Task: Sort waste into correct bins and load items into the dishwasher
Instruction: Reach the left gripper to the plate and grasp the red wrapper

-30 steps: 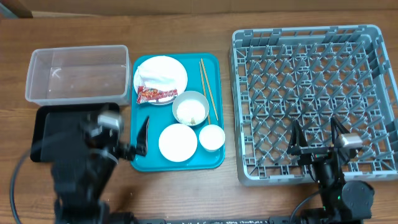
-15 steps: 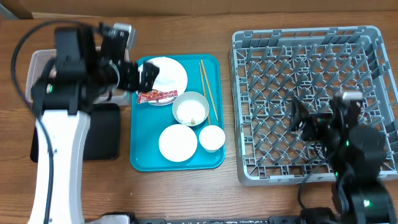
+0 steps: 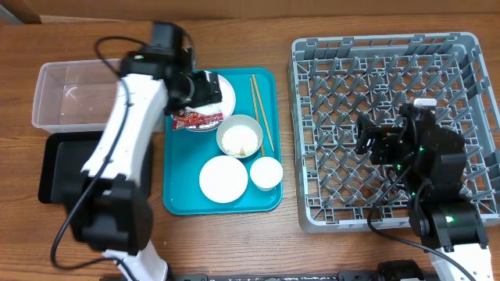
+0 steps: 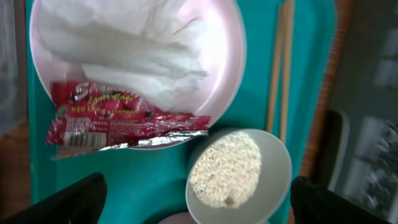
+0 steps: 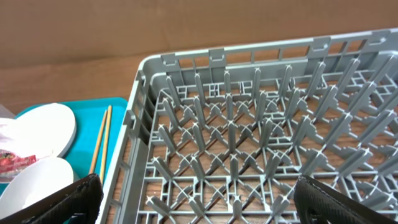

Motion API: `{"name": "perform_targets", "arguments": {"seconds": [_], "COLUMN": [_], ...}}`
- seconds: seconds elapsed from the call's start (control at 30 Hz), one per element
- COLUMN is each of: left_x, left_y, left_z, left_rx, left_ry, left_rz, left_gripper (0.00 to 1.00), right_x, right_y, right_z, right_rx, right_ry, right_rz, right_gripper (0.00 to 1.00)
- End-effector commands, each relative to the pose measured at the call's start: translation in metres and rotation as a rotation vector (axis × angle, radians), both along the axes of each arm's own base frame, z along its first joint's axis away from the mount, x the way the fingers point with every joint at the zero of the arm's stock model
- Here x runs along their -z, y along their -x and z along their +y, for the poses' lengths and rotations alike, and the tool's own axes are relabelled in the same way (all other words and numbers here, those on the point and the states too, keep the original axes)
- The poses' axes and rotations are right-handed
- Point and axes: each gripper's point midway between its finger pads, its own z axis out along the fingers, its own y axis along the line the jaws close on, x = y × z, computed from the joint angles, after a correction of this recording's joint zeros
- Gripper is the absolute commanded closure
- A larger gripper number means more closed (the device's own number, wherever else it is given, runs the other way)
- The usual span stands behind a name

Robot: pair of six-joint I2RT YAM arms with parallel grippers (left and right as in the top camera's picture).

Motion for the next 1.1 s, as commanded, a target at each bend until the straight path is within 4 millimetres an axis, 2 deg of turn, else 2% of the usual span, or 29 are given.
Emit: {"name": "perform_targets", "arguments": {"seconds": [0.0,0.2,0.43,0.6,0.67,0.7,0.87,0.9,1.0,1.07], "left_x": [0.028,0.072,0.109,0.127,0.13,0.131,0.132,0.132,0.128,0.117], "left_y": [-0.009,-0.019,-0.036,-0.036,-0.036,-0.035,-0.035,-0.035,-0.037,-0.041], "left_z": [0.012,0.017,0.012,0.012,0.012,0.012,0.012,0.012,0.007,0.004], "left_rx": [-0.314,-0.416,-0.413,-0.411,-0.409,-0.403,-0.379,-0.371,-0.323,-0.285], "left_ry": [-0.111,-0.15,-0.147,-0.157,-0.161,-0.163,-0.169,-0.17,-0.152,-0.128], "left_rz": [0.06,0.113,0.115,0.138,0.144,0.147,0.145,0.145,0.142,0.141], "left_gripper": [0.0,0.0,0.0,0.03,0.13,0.21,0.88,0.96,0.96,0.96], "right_x": [-0.005,0.011,0.021,0.025,0.026,0.027,0.029,0.029,0.03,0.031], "right_y": [-0.003,-0.006,-0.008,-0.009,-0.009,-0.009,-0.007,-0.007,-0.006,-0.006], "right_z": [-0.001,0.001,0.002,0.002,0.002,0.002,0.002,0.002,0.001,0.001], "right_rx": [0.004,-0.006,-0.006,-0.006,-0.006,-0.006,-0.006,-0.006,-0.006,-0.006], "right_ry": [0.001,0.001,0.004,0.005,0.005,0.005,0.006,0.006,0.007,0.007], "right_rz": [0.001,0.063,0.097,0.111,0.116,0.119,0.129,0.13,0.136,0.137], "right_gripper": [0.0,0.0,0.0,0.0,0.0,0.0,0.0,0.0,0.0,0.0]}}
